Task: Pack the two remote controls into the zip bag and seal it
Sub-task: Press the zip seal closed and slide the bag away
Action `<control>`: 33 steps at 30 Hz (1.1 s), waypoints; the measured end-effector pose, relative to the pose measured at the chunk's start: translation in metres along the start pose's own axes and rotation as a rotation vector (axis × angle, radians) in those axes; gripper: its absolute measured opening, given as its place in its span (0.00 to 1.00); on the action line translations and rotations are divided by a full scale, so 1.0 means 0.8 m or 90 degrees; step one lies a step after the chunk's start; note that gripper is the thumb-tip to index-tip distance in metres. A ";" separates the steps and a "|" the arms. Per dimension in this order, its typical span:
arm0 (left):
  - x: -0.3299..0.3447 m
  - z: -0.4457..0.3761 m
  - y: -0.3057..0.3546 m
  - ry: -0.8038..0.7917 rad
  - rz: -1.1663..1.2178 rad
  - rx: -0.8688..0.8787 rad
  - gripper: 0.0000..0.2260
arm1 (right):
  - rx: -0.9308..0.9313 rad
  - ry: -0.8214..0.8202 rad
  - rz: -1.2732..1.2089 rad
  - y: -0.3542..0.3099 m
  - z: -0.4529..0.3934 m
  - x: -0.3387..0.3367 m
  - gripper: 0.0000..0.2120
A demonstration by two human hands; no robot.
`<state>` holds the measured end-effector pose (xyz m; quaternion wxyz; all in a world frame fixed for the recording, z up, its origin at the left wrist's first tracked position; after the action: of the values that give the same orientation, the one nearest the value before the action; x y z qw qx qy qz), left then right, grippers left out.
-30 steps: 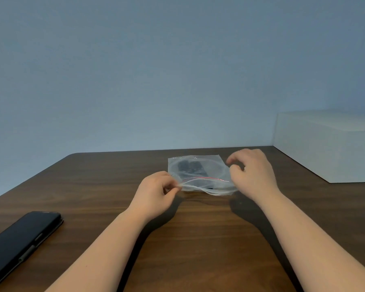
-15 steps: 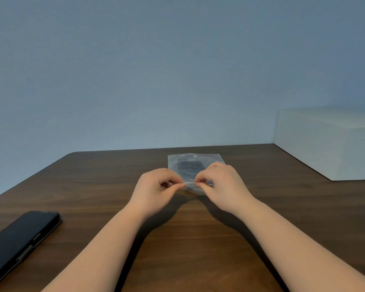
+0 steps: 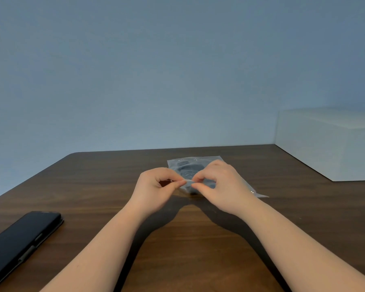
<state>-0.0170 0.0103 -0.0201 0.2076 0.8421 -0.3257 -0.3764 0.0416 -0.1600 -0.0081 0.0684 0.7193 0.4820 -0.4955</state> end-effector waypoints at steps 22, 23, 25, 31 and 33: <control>-0.001 0.000 0.000 -0.094 -0.025 0.014 0.04 | 0.035 -0.044 -0.011 -0.010 0.003 -0.004 0.10; -0.001 0.000 0.000 -0.093 -0.022 0.015 0.04 | 0.037 -0.046 -0.014 -0.010 0.003 -0.004 0.10; -0.001 0.000 0.000 -0.092 -0.021 0.018 0.04 | 0.042 -0.045 -0.024 -0.009 0.002 -0.002 0.09; -0.001 -0.001 0.000 -0.081 -0.012 0.022 0.06 | 0.095 -0.064 -0.146 -0.005 0.003 -0.004 0.08; -0.002 -0.001 0.000 -0.084 -0.013 0.025 0.06 | 0.100 -0.070 -0.171 -0.004 0.002 -0.003 0.08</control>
<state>-0.0174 0.0110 -0.0189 0.1650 0.8229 -0.3373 -0.4265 0.0380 -0.1607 -0.0057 -0.0286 0.6236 0.5289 -0.5750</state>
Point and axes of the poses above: each hand's wrist, its own z-axis away from the middle knuckle, its own x-axis out of the palm, y = z × x, the point moved 1 cm from there along -z, towards the middle knuckle, and after that the axes turned 2 degrees about x, right-handed, at the moved point
